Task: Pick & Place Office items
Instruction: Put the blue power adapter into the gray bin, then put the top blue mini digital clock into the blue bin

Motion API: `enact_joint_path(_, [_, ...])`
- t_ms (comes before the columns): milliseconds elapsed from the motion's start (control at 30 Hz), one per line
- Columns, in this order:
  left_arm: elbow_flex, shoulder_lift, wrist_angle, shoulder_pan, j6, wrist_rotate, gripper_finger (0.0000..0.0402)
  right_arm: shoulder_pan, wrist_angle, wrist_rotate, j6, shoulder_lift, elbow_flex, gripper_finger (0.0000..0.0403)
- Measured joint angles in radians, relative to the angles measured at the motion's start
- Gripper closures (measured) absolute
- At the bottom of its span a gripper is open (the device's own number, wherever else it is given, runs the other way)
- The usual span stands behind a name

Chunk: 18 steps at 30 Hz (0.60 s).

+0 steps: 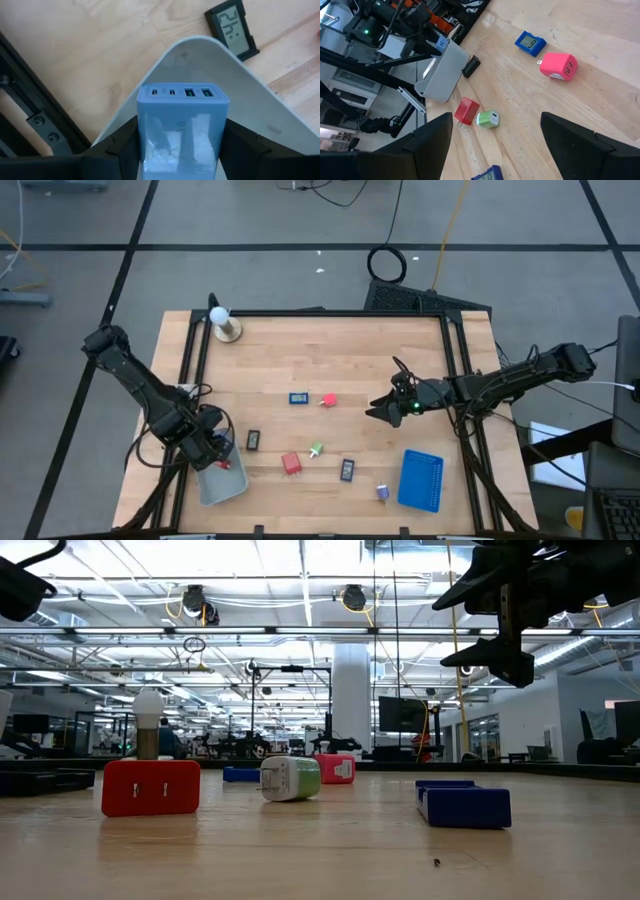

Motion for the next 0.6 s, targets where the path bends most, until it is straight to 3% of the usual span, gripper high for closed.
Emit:
enact_joint_path(300, [0.0,0.0,-0.002,0.0,-0.009,-0.015,0.0073,0.0,0.0,0.001,-0.013,0.0,0.0,0.011])
enact_joint_path(600, [0.0,0.0,0.06,0.0,-0.049,-0.028,0.007,0.0,0.047,0.0,-0.028,0.0,0.0,0.011])
